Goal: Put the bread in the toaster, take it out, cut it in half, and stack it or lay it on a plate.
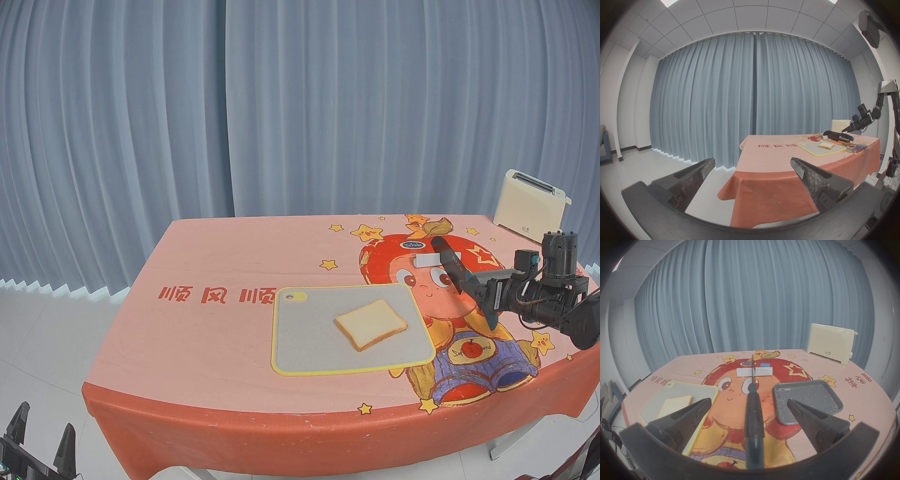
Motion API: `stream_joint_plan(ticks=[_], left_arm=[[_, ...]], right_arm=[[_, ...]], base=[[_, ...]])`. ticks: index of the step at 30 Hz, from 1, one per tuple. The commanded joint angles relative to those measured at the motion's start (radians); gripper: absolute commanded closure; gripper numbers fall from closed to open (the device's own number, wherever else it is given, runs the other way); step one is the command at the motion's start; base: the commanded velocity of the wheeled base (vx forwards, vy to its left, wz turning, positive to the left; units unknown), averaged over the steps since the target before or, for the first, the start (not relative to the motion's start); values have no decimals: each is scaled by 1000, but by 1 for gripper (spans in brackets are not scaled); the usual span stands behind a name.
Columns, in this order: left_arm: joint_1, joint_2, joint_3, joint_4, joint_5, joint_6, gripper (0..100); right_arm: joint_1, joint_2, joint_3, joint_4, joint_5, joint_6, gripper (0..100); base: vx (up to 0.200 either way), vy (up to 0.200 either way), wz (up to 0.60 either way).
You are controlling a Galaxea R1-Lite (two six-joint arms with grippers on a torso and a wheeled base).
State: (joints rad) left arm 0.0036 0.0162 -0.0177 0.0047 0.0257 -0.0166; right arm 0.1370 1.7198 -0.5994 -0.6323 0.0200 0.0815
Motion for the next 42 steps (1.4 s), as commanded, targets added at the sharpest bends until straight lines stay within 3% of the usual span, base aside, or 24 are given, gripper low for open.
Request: stream_joint_plan(ticks=[1, 4, 12, 17, 42], left_arm=[[1, -16, 16, 0, 0, 0, 0], [1, -16, 16, 0, 0, 0, 0], [1, -16, 18, 0, 0, 0, 0], [1, -16, 16, 0, 0, 0, 0], [1, -16, 18, 0, 0, 0, 0]], right_arm=[[-30, 43, -16, -13, 0, -6, 0], [-45, 43, -37, -4, 14, -16, 0], [-57, 46, -76, 19, 15, -103, 0], [-48, 41, -92, 74, 15, -101, 0], [-16, 138, -115, 57, 5, -92, 0]], base=[[0, 0, 0], [0, 0, 0], [0, 0, 0], [0, 0, 0], [0, 0, 0]])
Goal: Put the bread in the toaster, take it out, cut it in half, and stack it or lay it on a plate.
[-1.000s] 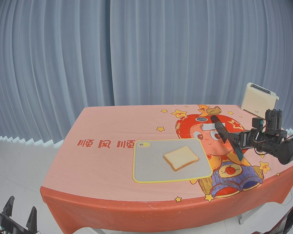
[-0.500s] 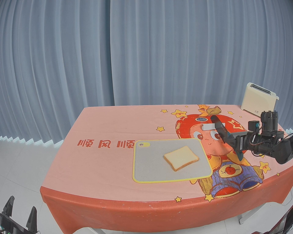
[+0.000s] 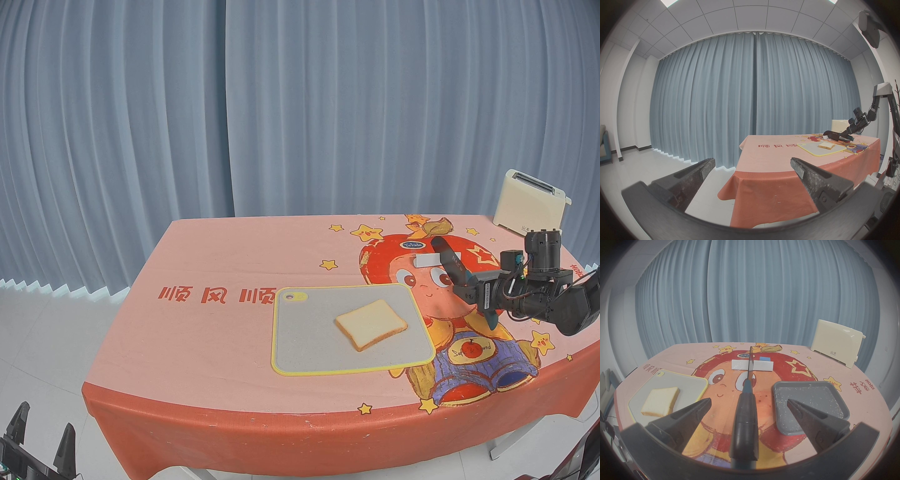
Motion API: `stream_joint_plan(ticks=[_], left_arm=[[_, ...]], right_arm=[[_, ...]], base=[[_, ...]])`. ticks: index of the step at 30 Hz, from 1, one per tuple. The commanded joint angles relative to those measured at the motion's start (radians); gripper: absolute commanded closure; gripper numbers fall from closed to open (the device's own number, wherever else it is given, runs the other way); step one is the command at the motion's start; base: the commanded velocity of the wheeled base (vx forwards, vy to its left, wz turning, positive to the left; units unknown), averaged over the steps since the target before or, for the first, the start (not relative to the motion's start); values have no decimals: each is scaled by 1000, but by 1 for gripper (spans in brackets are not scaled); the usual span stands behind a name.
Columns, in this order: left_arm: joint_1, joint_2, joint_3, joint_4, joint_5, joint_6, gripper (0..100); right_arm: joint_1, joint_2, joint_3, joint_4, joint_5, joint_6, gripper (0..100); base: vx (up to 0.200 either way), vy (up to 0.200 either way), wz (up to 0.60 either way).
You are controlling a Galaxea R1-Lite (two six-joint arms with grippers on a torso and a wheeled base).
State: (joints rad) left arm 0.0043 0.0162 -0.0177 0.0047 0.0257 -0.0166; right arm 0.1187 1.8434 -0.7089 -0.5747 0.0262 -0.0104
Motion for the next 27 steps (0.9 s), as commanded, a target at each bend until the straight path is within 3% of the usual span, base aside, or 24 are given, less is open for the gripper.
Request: stream_joint_plan(ticks=[1, 14, 15, 27], left_arm=[[0, -16, 16, 0, 0, 0, 0], [0, -16, 16, 0, 0, 0, 0], [0, -16, 16, 0, 0, 0, 0], [0, -16, 16, 0, 0, 0, 0]], right_arm=[[2, 16, -6, -1, -2, 0, 0], [4, 40, -3, -2, -6, 0, 0], [6, 40, -3, -2, -6, 0, 100], [1, 23, 2, -2, -6, -3, 100]], base=[[0, 0, 0], [0, 0, 0], [0, 0, 0], [0, 0, 0]])
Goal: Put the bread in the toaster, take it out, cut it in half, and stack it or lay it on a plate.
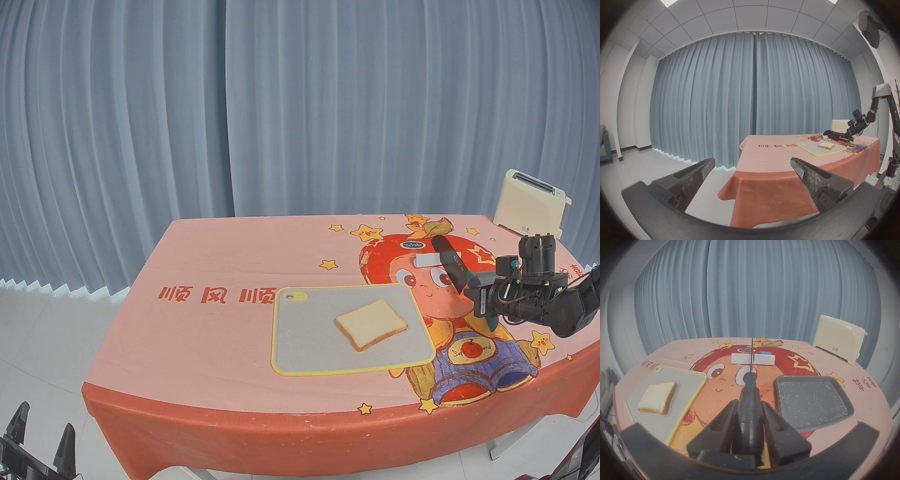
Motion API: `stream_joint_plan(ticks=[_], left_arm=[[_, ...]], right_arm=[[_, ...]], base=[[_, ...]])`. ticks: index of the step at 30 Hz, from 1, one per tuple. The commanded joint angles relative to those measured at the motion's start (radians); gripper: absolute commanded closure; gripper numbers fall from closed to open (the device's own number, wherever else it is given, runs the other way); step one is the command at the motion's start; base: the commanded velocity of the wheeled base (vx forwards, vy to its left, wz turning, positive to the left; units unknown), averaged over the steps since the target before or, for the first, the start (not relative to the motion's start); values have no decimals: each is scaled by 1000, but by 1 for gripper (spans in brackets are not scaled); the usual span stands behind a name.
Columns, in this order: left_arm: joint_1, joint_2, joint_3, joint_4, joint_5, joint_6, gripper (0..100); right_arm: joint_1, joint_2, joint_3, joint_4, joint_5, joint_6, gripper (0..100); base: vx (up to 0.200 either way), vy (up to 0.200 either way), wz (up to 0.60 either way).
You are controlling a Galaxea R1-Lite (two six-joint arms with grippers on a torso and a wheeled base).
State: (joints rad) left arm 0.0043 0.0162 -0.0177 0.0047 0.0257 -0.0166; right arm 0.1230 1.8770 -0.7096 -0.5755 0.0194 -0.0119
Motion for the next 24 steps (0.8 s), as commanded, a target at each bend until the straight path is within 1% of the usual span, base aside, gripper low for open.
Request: stream_joint_plan(ticks=[1, 10, 24], left_arm=[[0, -16, 16, 0, 0, 0, 0], [0, -16, 16, 0, 0, 0, 0], [0, -16, 16, 0, 0, 0, 0]], right_arm=[[-3, -10, 2, -1, 1, -3, 100], [-16, -6, -5, -4, 1, -5, 100], [-16, -16, -8, -4, 2, -2, 100]], base=[[0, 0, 0], [0, 0, 0], [0, 0, 0]])
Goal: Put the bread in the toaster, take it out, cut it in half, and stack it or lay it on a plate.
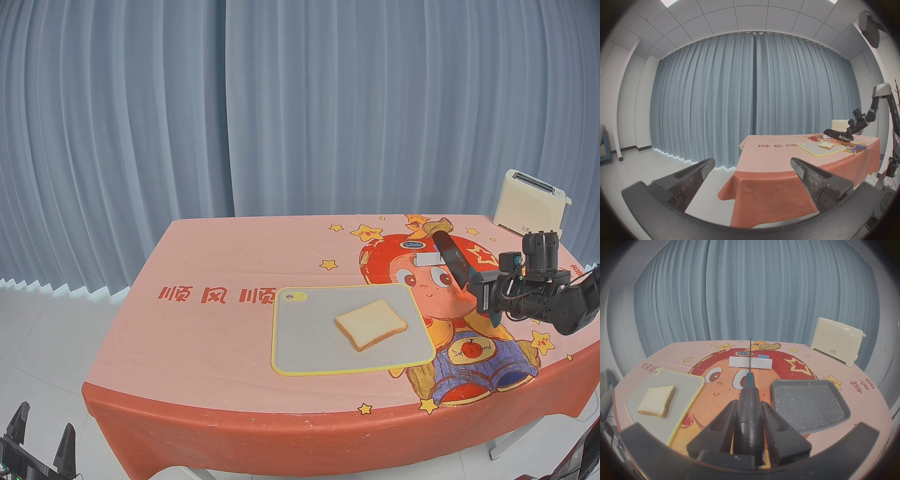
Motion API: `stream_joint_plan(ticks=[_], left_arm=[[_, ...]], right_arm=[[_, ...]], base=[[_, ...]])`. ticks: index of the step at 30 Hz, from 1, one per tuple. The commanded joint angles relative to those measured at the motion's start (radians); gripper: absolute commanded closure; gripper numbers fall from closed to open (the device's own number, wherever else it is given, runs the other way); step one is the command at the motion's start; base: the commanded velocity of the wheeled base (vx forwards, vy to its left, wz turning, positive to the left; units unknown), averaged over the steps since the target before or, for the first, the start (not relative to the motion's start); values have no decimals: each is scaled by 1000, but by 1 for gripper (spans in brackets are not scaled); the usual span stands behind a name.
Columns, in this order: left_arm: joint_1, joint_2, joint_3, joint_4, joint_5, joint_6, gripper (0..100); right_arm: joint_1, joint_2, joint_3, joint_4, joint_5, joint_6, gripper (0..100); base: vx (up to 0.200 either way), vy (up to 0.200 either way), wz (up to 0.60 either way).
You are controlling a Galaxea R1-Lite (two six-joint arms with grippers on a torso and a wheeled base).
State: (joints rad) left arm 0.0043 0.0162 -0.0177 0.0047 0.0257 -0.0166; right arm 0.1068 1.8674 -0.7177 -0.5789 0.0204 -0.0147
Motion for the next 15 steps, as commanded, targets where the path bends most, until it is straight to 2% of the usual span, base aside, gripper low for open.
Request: stream_joint_plan(ticks=[1, 11, 15], left_arm=[[0, -16, 16, 0, 0, 0, 0], [0, -16, 16, 0, 0, 0, 0], [0, -16, 16, 0, 0, 0, 0]], right_arm=[[1, -14, -2, -2, 0, 2, 100], [5, -96, 4, -4, 1, 9, 100], [-1, -93, 38, -48, 3, 15, 100]], base=[[0, 0, 0], [0, 0, 0], [0, 0, 0]])
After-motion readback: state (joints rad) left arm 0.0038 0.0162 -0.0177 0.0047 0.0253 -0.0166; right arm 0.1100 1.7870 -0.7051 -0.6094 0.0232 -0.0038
